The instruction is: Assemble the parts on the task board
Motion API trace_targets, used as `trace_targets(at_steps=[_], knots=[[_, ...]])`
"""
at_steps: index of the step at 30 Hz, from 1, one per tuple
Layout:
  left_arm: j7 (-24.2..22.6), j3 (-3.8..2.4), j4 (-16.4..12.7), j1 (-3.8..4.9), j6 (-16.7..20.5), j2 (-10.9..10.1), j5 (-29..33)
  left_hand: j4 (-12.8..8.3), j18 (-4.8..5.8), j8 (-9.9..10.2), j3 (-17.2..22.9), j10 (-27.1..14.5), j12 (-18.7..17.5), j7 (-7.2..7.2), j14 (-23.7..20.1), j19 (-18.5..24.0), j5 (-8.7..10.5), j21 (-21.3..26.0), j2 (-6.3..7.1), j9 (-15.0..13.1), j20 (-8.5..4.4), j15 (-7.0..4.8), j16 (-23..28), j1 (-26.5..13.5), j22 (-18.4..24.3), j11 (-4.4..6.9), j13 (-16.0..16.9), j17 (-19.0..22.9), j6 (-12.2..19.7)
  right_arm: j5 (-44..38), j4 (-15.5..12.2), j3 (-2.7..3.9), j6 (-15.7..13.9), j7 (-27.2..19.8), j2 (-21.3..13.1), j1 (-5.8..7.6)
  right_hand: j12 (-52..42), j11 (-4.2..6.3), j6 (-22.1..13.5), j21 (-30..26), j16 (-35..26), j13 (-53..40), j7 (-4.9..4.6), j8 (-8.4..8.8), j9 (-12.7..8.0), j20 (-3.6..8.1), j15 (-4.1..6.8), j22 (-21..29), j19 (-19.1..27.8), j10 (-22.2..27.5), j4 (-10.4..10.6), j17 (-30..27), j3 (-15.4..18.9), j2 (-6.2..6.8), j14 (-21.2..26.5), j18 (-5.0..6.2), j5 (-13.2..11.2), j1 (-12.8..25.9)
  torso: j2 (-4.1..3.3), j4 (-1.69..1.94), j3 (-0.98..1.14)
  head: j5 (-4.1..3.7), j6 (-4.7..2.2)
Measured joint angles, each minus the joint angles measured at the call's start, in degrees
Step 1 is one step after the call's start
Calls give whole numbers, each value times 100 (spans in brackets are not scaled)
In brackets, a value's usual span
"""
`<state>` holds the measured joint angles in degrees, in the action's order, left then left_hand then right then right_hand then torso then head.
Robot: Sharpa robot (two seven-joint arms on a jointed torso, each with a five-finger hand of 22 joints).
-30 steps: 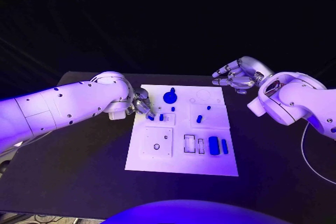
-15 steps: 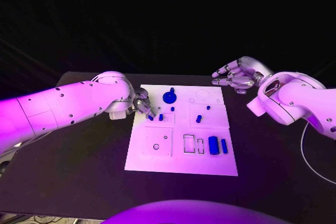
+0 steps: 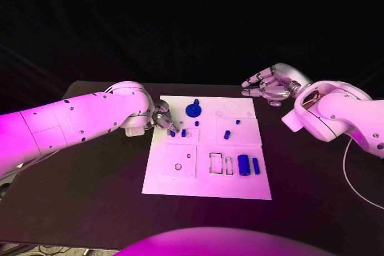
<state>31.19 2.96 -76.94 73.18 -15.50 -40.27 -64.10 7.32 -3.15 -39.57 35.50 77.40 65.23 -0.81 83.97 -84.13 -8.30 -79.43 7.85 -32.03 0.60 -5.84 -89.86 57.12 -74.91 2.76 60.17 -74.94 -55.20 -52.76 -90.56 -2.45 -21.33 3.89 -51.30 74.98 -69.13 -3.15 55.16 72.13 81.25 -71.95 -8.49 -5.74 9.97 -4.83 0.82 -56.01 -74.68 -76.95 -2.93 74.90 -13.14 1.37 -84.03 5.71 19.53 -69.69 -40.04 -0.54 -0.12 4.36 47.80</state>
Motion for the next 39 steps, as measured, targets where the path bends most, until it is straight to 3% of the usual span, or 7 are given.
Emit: trace_targets(at_steps=[7, 12, 28, 34, 39], knots=[[36, 1, 13, -5, 13, 6, 2, 55, 1, 24, -117, 21, 23, -11, 0, 19, -1, -24, -7, 8, -19, 0, 0, -89, 0, 21, 26, 1, -30, 4, 0, 0, 8, -9, 0, 0, 0, -21, 0, 0, -24, 10, 0, 0, 0, -21, 0, 13, 21, 21, 0, 5, 0, 0, 0, 0, 0, 0, 1, 0, 1, -12, 9], [47, 2, 25, -7, 22, 6, 2, 157, 1, 55, -363, 21, 24, -20, 0, 19, -1, -45, 68, 25, -19, 0, 0, -234, 0, 21, 20, 1, -81, 20, 1, 0, 10, -17, 0, 0, 22, -21, 0, 0, -31, 10, 0, 0, -1, -21, 0, 22, 21, 21, 0, 5, 0, 0, 0, 0, 0, 0, 1, 0, 2, -8, 10], [31, -20, -4, -9, 163, -76, 1, 563, 1, 100, -1103, 20, -25, 0, 0, 19, 0, -45, 11, 35, -19, 0, 0, -485, -4, 20, -19, 2, -142, 51, 8, 0, 10, -39, -9, 0, 81, -20, 0, -69, -77, 67, 0, 0, 4, -30, 0, 144, 73, 64, 0, 3, 0, 0, 0, 0, 0, 0, 3, 3, 2, -16, 1], [-68, -26, -44, -9, 393, -150, 96, 801, 1, 122, -1497, 20, -25, 0, 0, 19, 0, -45, -14, 34, -19, 1, 0, -528, -4, 20, -2, 2, -142, 55, 14, 0, 12, -49, -5, 0, 81, -20, 0, -69, -77, 77, 0, 0, 3, -10, 0, 165, 93, 63, 16, 3, -16, 0, 0, -1, 0, 0, 3, 3, 0, -25, -5], [-266, -28, -76, -10, 733, -192, 293, 864, 1, 144, -1606, 20, -80, 0, 0, 19, 0, 12, -15, 34, -19, 1, 0, -528, -4, 20, -42, 2, -142, 57, 19, 0, 14, -53, -2, 0, 81, -20, 0, -69, -77, 76, 0, 0, 3, -10, 0, 165, 93, 63, 16, 3, -16, 0, 0, -1, 0, 0, 2, 3, -3, -30, -5]])
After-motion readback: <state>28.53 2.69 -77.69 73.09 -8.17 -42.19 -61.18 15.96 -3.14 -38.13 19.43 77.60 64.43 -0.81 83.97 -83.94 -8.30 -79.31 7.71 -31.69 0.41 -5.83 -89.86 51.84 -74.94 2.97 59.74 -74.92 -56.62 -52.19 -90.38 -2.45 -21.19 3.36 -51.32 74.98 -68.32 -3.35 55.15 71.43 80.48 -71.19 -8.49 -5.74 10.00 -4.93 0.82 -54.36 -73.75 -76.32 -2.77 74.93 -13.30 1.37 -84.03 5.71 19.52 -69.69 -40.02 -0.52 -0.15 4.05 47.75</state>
